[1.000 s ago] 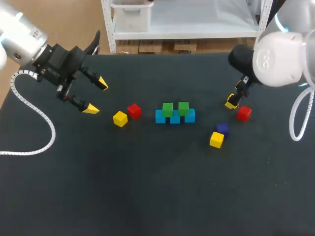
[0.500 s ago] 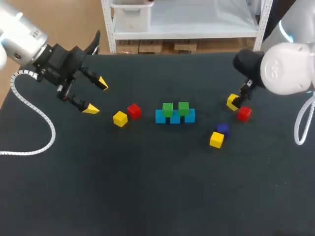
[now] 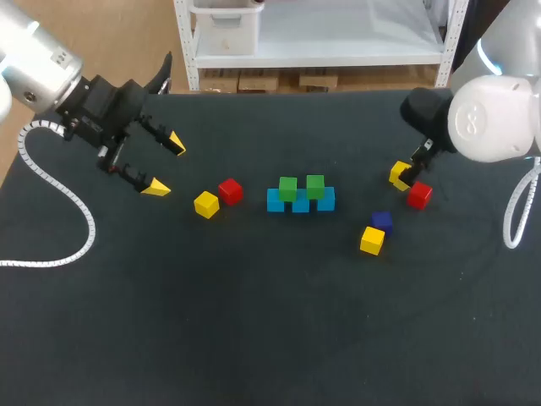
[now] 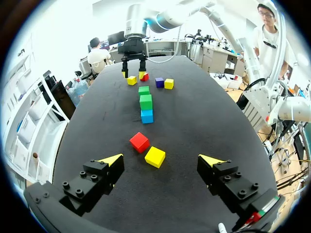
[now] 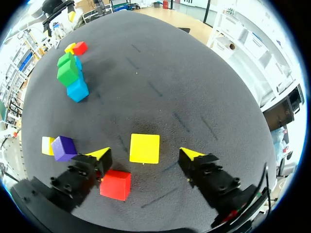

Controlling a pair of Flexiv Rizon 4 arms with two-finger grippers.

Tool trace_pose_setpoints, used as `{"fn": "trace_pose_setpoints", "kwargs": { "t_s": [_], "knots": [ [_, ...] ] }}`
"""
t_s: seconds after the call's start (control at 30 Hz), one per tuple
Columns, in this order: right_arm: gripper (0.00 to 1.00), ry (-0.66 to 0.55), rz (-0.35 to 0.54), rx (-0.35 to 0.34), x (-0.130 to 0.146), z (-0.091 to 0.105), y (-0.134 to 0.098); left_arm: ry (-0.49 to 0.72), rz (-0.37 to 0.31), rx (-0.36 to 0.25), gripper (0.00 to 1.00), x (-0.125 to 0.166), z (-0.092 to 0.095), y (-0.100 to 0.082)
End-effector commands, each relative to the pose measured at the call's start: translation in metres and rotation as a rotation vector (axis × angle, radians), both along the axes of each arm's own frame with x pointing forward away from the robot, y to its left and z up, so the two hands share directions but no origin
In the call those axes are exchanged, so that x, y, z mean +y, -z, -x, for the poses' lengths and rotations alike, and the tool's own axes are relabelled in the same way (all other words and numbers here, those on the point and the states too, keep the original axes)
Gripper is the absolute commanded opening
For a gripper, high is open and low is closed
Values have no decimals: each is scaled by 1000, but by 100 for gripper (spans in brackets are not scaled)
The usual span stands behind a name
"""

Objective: Place the blue cubes, place green cubes on the blue cubes, place the yellow cubes on the green cubes, then place the red cubes on the yellow cubes, and place purple cube on the red cubes.

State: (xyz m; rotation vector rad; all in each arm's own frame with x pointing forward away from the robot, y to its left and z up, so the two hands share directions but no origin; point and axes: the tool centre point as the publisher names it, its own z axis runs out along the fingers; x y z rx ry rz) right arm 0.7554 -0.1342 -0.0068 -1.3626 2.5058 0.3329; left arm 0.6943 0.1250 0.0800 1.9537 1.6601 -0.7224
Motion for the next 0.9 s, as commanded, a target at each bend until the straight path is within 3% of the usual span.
{"fn": "trace_pose_setpoints", "kwargs": {
  "t_s": [0.03,0.3,0.33,0.37,0.4,0.57,0.9],
  "knots": [
    [50,-3,-2,8,1,-5,5,2,0,1,100,0,-1,1],
    [32,-13,-6,19,4,-6,8,2,0,1,100,0,-1,1],
    [26,-15,-6,20,4,-6,9,2,0,1,100,0,-1,1],
    [8,-17,-6,21,4,-6,9,2,0,1,100,0,-1,1],
    [0,-19,-7,21,4,-6,9,2,0,1,100,0,-1,1],
    [0,-33,-13,20,7,-2,0,2,0,1,100,0,-1,1],
    [0,-142,-74,-21,32,18,-59,2,0,1,100,0,-1,1]
  ]
}}
